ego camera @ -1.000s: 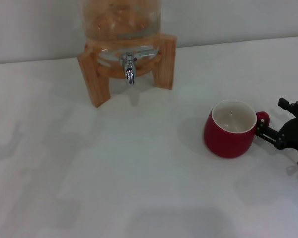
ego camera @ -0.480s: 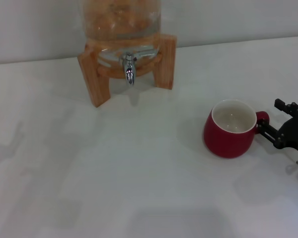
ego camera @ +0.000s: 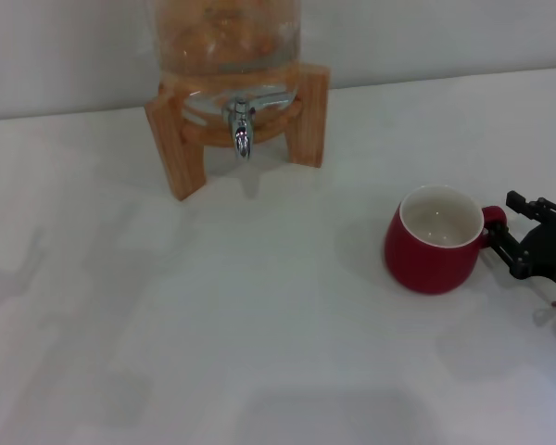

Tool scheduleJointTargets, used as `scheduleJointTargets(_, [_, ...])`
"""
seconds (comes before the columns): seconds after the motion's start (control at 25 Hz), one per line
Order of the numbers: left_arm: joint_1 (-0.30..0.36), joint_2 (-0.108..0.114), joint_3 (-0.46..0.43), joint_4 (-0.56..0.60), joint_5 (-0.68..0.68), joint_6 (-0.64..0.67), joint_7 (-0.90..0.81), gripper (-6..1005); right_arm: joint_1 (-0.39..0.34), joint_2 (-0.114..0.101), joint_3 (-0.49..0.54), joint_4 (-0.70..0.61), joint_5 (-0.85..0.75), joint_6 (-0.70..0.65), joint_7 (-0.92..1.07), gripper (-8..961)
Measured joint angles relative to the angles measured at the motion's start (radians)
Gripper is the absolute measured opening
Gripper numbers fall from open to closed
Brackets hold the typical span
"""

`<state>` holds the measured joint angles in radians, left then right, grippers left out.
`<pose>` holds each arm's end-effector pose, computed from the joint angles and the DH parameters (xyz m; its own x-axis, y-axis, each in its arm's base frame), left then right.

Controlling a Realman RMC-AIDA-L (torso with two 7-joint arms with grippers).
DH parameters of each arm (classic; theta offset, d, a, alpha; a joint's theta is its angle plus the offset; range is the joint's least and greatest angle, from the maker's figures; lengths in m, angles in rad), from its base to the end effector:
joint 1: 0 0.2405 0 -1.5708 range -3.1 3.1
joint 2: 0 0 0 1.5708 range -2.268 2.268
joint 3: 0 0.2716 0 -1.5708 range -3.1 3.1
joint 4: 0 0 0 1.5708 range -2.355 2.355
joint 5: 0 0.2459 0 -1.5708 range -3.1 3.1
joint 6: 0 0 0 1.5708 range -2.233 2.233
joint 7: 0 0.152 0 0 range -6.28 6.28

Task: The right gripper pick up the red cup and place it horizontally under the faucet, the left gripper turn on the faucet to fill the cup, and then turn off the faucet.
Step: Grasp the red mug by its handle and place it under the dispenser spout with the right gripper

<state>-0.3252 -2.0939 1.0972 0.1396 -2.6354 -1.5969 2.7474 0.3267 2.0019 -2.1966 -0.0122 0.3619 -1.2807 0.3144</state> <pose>-0.3514 0.3091 0.0029 0.5745 -0.3280 0.7499 0.6805 -0.3178 -0.6603 0.4194 0.2936 -0.0296 0.8002 -0.0818 -0.5942 -0.5778 -0.3707 -0.7271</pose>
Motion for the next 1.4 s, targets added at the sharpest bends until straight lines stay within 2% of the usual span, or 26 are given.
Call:
scheduleJointTargets(0.24, [0.0, 0.0, 0.0, 0.0, 0.0, 0.0, 0.0, 846, 0.0, 0.0, 0.0, 0.0, 0.0, 0.0, 0.0, 275])
scheduleJointTargets(0.68, [0.0, 0.0, -0.001, 0.0, 0.0, 0.0, 0.0, 846, 0.0, 0.001, -0.003, 0.0, -0.006, -0.005, -0.006, 127])
scheduleJointTargets(1.4, [-0.015, 0.0, 0.001, 0.0, 0.0, 0.017, 0.0, 845, 0.007, 0.005, -0.008, -0.001, -0.011, -0.034, -0.009, 118])
